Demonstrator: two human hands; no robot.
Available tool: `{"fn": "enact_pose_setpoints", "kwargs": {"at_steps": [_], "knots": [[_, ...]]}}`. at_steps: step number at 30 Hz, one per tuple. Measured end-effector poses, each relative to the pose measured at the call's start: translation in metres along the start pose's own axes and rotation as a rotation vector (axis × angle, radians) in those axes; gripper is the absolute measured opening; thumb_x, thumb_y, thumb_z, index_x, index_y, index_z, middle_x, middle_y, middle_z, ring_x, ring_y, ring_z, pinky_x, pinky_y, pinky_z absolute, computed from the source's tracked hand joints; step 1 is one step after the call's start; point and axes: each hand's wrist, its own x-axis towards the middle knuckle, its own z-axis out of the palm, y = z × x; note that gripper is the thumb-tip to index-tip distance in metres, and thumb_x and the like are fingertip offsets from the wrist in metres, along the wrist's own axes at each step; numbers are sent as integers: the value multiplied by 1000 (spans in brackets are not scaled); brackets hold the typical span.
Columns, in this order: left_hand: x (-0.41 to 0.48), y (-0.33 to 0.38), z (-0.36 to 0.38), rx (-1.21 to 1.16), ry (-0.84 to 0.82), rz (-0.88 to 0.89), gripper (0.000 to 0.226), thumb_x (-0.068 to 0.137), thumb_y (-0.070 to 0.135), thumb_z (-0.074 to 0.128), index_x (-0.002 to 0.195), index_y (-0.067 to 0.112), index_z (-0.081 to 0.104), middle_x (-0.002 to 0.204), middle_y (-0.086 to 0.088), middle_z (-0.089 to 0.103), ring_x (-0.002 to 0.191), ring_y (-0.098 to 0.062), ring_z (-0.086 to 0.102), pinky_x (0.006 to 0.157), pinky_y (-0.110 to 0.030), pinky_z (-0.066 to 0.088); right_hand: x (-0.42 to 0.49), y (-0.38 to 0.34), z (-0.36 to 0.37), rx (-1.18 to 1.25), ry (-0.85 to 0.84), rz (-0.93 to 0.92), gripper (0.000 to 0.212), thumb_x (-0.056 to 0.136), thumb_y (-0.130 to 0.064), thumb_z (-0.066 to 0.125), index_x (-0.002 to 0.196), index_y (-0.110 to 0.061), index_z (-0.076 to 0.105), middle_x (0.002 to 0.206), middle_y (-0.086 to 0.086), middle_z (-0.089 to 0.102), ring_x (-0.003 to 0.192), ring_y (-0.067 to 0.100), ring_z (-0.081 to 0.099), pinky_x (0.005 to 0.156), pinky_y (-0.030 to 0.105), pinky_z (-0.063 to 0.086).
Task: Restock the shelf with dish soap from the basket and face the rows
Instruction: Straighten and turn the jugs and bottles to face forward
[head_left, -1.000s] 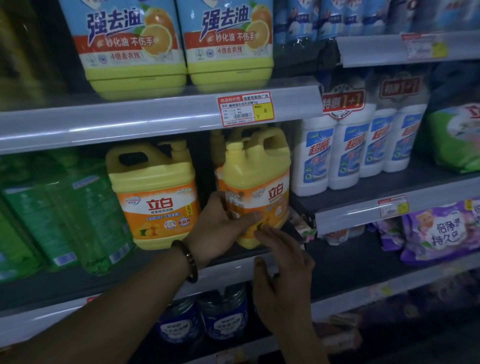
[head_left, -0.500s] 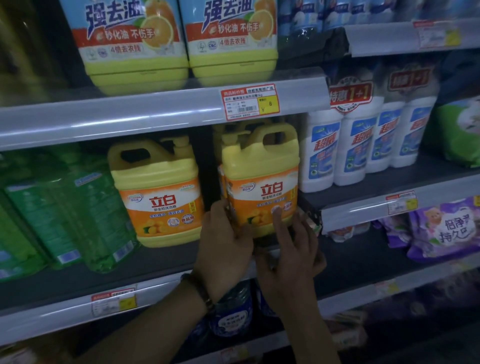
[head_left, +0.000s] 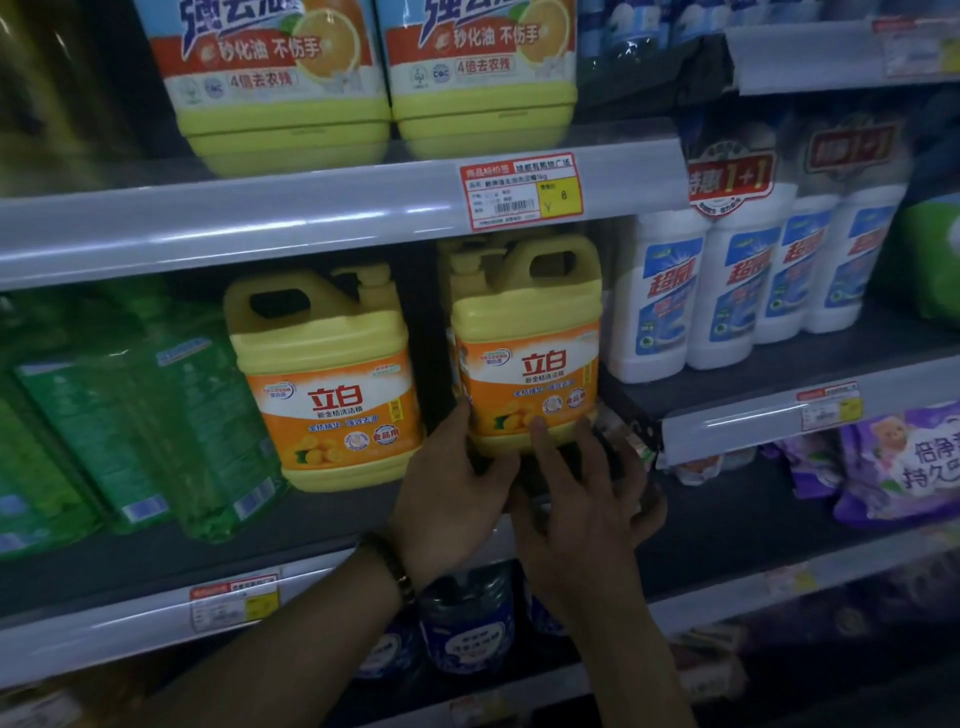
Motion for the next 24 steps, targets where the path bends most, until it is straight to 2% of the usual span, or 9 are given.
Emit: {"fn": "enact_pose_setpoints", "kwargs": {"at_steps": [2,4,8,13,16,17,19,21,24], "knots": [[-4,0,-5,23,31,3,45,100,20,67,138,43,55,128,26,67,117,14,61,97,-11,51,1,-1,1,1,48,18,65,95,-57,53,158,-49,40,171,-2,29,157,38,10,116,73,13],[-13,1,-16,42,111,-25,39,98,13,69,123,41,58,118,28,65,104,18,62,82,-2,49,2,-9,1,53,134,10,58,93,-52,57,149,-39,54,160,1,44,154,39,23,114,72,20],[-35,-11,-51,108,281,13,33,92,8,74,116,28,65,122,10,66,109,0,66,76,-5,50,4,-33,6,199,173,-85,48,94,-50,56,136,-28,63,144,0,55,144,32,40,111,64,32],[-59,-29,-99,189,395,-9,48,87,11,77,125,29,57,131,2,50,121,0,57,89,-7,50,-2,-71,15,375,-25,-144,46,104,-39,61,148,-33,50,150,-8,46,144,17,36,118,55,34],[-61,-37,-116,99,378,-102,57,88,15,77,134,36,51,139,5,53,129,1,54,102,-28,54,-3,-94,22,486,-99,-121,55,104,-34,64,154,-37,41,153,-11,42,144,15,38,119,50,41],[-61,-37,-118,80,366,-106,59,89,16,77,137,36,50,141,7,54,129,3,54,103,-26,54,-2,-100,24,506,-109,-114,60,103,-34,65,157,-36,38,154,-10,42,144,16,40,119,48,42],[-60,-35,-121,52,341,-93,64,90,16,76,144,36,47,143,11,53,127,11,53,95,-11,52,0,-110,28,522,-116,-97,68,102,-33,66,161,-34,32,155,-7,44,144,15,43,118,44,44],[-59,-33,-123,21,306,-84,73,91,14,75,151,37,41,145,12,51,127,12,53,92,-8,52,6,-115,30,523,-135,-56,74,102,-34,67,164,-31,26,158,-5,42,144,15,43,117,40,44],[-61,-36,-124,45,314,-88,76,91,17,76,153,39,39,147,11,48,132,4,52,106,-30,54,11,-120,34,530,-185,-10,83,103,-38,65,169,-29,15,166,-4,35,150,18,39,119,43,43]]}}
